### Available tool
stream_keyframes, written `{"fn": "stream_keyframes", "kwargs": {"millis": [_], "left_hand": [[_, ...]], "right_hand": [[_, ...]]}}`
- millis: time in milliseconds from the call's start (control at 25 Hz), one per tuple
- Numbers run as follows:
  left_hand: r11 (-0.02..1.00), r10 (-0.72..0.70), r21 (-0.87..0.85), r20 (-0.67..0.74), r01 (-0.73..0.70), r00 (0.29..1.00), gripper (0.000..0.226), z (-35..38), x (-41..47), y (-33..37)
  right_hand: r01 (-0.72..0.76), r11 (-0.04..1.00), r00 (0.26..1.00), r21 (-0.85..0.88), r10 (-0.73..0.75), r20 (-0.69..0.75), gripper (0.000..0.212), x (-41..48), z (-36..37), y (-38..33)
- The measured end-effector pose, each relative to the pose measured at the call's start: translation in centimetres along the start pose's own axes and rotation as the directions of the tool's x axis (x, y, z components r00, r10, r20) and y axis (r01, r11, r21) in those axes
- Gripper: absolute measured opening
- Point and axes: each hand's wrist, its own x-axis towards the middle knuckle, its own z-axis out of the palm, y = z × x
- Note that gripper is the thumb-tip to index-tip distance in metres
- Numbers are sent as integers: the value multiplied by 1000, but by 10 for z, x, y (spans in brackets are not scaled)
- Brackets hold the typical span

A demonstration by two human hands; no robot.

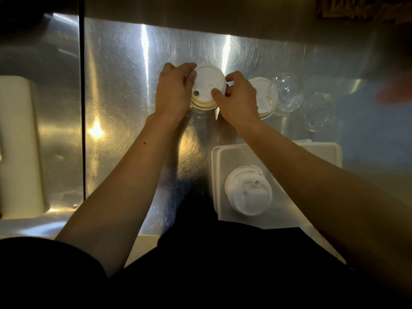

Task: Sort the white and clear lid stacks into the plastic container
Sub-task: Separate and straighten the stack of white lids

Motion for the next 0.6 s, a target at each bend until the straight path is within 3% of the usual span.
{"fn": "stream_keyframes", "kwargs": {"millis": [200,360,600], "left_hand": [[1000,6,19,-1,-6,1000,38,-1,7,-5],[1000,14,24,3,-14,1000,37,-5,9,-1],[1000,-11,6,-8,11,1000,33,-7,9,6]], "right_hand": [[-21,1000,1000,11,21,18,38,0,-3,-1],[-186,964,983,189,182,38,27,4,4,-2],[-164,980,986,117,168,-26,42,-2,11,-7]]}}
